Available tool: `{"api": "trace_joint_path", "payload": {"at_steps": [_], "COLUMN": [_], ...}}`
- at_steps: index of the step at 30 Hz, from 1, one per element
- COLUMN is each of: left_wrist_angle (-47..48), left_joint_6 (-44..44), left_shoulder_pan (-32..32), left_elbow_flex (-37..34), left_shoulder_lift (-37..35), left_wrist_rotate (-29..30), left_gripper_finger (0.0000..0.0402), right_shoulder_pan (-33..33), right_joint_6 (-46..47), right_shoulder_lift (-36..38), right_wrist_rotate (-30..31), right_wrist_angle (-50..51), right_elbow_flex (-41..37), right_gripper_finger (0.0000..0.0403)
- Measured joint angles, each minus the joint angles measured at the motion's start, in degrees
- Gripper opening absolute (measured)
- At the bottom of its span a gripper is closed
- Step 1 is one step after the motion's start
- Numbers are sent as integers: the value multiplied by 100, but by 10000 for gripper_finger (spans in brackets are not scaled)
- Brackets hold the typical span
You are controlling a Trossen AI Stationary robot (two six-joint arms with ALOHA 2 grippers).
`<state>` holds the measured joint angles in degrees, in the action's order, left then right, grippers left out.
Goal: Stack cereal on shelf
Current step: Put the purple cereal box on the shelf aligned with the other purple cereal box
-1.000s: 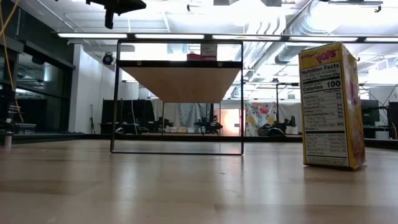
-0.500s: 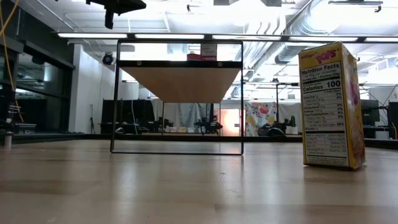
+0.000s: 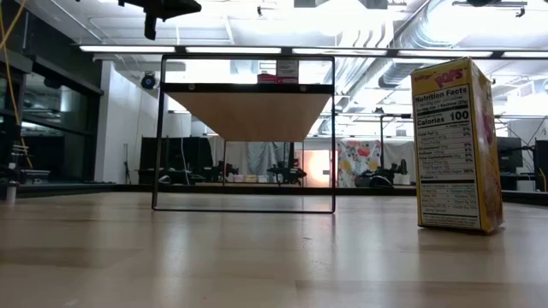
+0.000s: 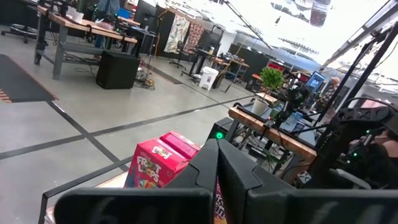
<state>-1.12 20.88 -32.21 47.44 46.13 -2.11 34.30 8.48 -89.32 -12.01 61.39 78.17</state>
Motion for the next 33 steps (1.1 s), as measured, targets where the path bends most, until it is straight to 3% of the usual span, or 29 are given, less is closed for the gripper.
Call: {"api": "trace_joint_path", "payload": {"at_steps": [17, 33], "left_wrist_angle": [2, 4], "left_joint_6": [-107, -110], "left_shoulder_pan": [-1, -2], "left_elbow_flex": [0, 0], "left_shoulder_lift": [0, 0], "left_wrist_rotate": [36, 42], "left_gripper_finger": [0, 0], "right_shoulder_pan": [553, 627], "right_joint_6": [25, -68], "right_shoulder_lift": [0, 0], "right_wrist_rotate": [314, 446], "right_wrist_angle": [-645, -1322], "right_elbow_flex": [-675, -1267], "right_gripper_finger": [319, 319]}}
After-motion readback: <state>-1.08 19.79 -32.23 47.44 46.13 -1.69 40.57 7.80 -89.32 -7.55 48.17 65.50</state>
